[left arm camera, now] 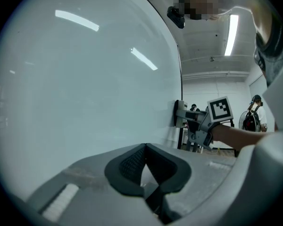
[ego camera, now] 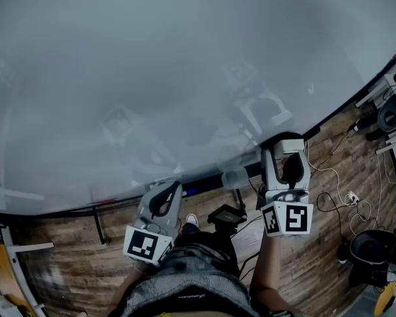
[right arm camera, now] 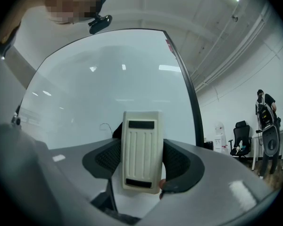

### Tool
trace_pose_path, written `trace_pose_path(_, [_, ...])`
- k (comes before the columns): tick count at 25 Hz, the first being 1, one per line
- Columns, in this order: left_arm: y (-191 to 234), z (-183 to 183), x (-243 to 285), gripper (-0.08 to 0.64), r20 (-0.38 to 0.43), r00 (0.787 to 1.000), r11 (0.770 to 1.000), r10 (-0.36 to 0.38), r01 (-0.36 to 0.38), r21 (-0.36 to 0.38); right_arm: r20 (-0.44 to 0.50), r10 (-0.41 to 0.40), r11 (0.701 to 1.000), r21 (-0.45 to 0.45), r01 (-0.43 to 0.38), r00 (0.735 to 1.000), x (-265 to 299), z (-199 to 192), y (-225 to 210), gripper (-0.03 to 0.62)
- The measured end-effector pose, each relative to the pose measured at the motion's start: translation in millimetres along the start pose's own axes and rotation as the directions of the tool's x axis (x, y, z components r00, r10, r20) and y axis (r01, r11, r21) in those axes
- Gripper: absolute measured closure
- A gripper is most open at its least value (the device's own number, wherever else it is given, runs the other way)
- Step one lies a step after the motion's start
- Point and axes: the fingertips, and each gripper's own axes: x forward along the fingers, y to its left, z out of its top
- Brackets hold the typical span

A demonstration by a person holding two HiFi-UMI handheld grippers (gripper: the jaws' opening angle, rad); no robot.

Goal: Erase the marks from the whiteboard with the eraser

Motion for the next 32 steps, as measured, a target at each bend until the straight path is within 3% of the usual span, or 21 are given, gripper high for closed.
trace_pose_path(5, [-4, 0, -1, 0.557, -0.010, 1.000, 1.000, 0.017, -0.018, -0.006, -0.034, 0.002, 1.000, 0.028, -0.001, 0.999, -1, -22, 2, 0.328])
trace_pose_path(18, [-7, 3, -29, 0.557, 0.013, 0.999, 0.999, 0.047, -0.047, 0.001, -0.039, 0.026, 0.999, 0.021, -0.026, 0.999, -12, -13, 35, 0.328])
trace_pose_path(32, [40, -6, -84, 0.557, 0.016, 0.995, 0.995, 0.094, -0.094, -0.035, -0.056, 0.031, 0.999, 0.015, -0.030, 0.998, -12, -10, 98, 0.327])
